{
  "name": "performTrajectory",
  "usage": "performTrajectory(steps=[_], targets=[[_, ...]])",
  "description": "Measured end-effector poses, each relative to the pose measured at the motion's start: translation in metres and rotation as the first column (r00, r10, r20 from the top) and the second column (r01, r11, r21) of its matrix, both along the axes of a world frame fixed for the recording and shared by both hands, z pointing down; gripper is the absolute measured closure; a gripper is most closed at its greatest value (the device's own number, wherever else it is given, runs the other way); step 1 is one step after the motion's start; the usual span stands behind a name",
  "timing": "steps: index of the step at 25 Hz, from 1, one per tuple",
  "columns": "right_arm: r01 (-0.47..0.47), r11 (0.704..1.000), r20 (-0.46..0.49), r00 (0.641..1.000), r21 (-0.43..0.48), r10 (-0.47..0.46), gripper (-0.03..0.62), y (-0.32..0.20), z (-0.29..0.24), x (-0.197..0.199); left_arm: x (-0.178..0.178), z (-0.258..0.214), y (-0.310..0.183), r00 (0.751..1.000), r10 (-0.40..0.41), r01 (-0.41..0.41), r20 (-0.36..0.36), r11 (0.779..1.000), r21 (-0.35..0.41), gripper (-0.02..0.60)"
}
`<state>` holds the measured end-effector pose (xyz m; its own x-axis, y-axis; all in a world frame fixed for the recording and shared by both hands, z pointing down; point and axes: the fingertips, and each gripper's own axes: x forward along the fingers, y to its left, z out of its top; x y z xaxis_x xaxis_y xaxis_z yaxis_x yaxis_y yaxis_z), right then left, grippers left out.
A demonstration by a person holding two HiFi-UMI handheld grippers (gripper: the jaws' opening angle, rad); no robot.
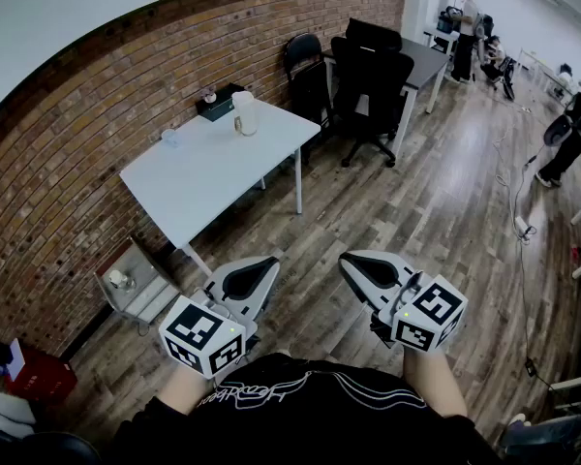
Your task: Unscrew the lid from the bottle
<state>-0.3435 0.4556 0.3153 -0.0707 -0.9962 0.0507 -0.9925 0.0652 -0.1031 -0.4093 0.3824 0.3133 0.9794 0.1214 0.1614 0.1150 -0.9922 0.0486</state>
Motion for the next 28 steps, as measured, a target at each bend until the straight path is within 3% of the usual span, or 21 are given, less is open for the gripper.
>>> performTrajectory(steps=[5,13,15,18,19,21,25,28], targets=[[-0.010,1.000,0.020,1.000,-0.006,0.010,0.602,0.007,0.003,0.009,0.008,0.003,0.006,1.000,0.003,-0.003,0.011,1.000,0.005,0.551],[-0.087,0.996,0.038,0.995,-0.032,0.088,0.603,0.014,0.031,0.022,0.016,0.032,-0.010,0.999,-0.017,0.020,0.044,0.996,-0.083,0.549],[-0.095,0.995,0.075,0.992,-0.029,0.097,0.587,0.016,0.037,0.026,0.019,0.037,-0.017,0.998,-0.034,0.038,0.043,0.996,-0.083,0.549],[-0.116,0.993,0.101,0.988,-0.017,0.118,0.469,0.014,0.043,0.037,0.026,0.040,-0.029,0.998,-0.045,0.048,0.033,0.994,-0.096,0.542],[-0.127,0.992,0.102,0.986,-0.017,0.128,0.434,0.012,0.045,0.042,0.030,0.042,-0.035,0.999,-0.045,0.048,0.030,0.994,-0.098,0.509],[-0.142,0.990,0.110,0.983,-0.023,0.143,0.397,0.005,0.051,0.052,0.036,0.047,-0.047,0.999,-0.046,0.049,0.029,0.993,-0.108,0.375],[-0.147,0.989,0.118,0.982,-0.033,0.150,0.327,-0.019,0.060,0.075,0.055,0.060,-0.078,0.998,-0.061,0.064,0.031,0.991,-0.120,0.281],[-0.145,0.988,0.114,0.982,-0.044,0.149,0.307,-0.048,0.064,0.102,0.077,0.071,-0.111,0.996,-0.078,0.084,0.044,0.988,-0.133,0.253]])
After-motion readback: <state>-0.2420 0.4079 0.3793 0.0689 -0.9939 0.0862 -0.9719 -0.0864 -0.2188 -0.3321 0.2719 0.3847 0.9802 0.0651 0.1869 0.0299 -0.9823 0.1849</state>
